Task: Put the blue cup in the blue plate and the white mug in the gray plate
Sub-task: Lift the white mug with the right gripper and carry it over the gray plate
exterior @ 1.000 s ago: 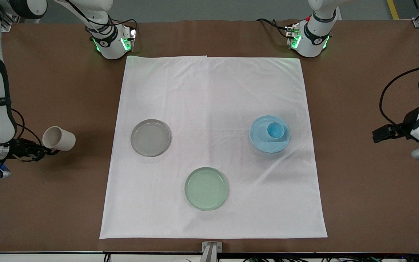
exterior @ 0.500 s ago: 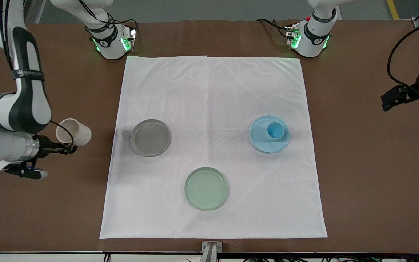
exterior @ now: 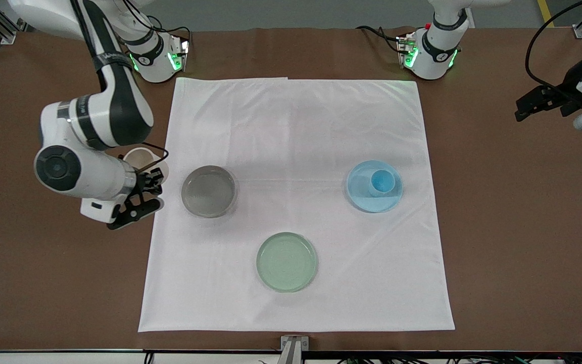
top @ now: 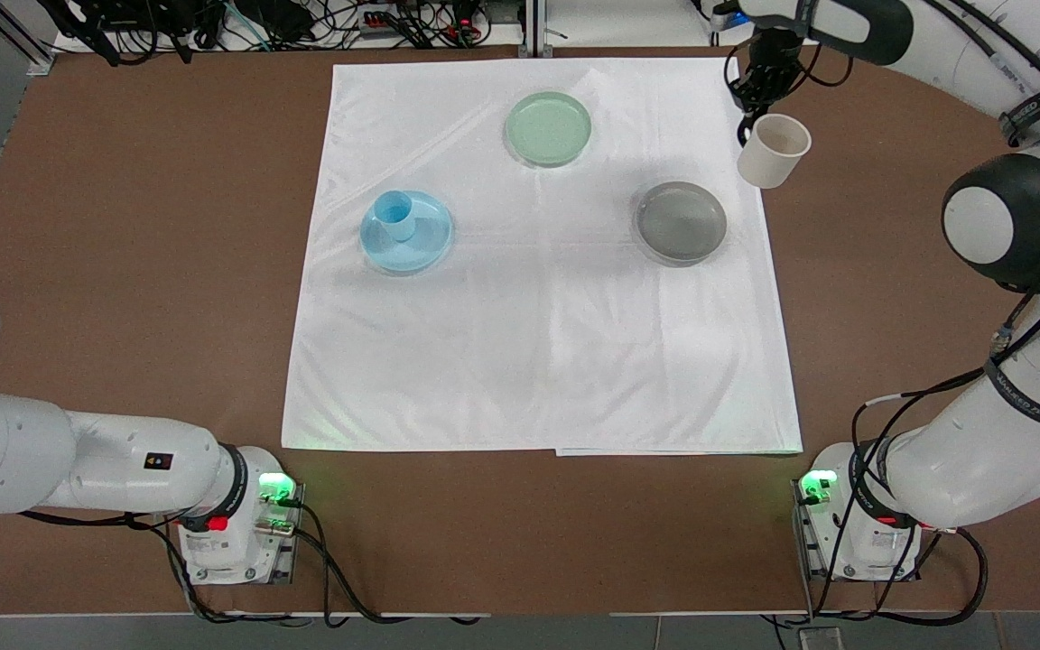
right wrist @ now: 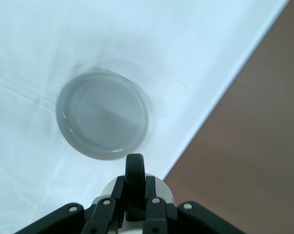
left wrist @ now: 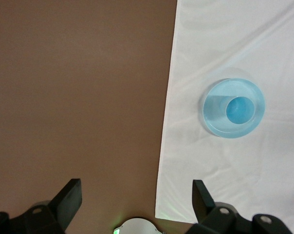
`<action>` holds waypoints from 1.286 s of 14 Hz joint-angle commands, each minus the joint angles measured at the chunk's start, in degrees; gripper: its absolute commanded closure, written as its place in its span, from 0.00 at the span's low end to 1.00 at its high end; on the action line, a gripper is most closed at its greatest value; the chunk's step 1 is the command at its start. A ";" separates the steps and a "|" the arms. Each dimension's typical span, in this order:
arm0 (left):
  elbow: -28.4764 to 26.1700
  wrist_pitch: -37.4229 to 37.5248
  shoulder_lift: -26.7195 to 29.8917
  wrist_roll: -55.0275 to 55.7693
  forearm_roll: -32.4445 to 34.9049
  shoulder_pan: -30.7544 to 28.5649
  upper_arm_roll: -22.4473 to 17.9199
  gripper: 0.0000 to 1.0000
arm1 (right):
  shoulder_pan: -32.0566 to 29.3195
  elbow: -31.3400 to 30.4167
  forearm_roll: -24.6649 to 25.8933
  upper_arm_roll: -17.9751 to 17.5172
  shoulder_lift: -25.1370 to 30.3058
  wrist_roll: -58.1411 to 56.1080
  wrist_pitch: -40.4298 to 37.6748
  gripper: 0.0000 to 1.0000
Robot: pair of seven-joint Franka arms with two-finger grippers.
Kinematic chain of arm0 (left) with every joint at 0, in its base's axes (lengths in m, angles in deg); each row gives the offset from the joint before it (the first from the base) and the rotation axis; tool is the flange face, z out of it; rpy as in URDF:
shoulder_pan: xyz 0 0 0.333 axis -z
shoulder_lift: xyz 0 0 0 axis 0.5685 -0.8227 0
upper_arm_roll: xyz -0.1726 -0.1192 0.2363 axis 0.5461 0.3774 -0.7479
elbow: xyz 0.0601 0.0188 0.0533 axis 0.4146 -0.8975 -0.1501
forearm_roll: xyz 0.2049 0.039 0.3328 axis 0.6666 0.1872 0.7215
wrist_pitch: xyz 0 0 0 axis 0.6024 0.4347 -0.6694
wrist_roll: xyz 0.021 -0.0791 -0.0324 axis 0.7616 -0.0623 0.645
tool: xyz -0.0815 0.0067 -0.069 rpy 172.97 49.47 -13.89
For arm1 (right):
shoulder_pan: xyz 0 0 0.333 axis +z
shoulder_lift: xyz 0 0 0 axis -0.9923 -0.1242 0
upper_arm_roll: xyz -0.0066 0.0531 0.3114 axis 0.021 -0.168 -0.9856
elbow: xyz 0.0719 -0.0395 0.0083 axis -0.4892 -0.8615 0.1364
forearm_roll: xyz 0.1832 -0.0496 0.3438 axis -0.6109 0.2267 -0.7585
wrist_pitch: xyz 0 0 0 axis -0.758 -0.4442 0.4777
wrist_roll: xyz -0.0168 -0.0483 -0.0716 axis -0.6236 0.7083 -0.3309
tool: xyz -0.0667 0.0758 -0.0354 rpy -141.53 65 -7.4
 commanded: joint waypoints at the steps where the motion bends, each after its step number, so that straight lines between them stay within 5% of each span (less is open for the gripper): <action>1: -3.61 -1.97 2.63 0.36 -0.52 -0.96 1.88 0.00 | 7.58 -7.29 6.06 0.52 2.43 -2.39 8.73 1.00; 9: -0.97 -2.32 1.05 0.53 0.01 -6.60 8.92 0.00 | 9.97 -11.43 6.97 0.26 -2.93 -34.70 24.74 1.00; 18: -0.80 -3.02 0.26 -0.88 -0.08 -6.77 9.10 0.00 | 13.40 -12.22 6.79 -0.71 -7.06 -38.25 26.95 1.00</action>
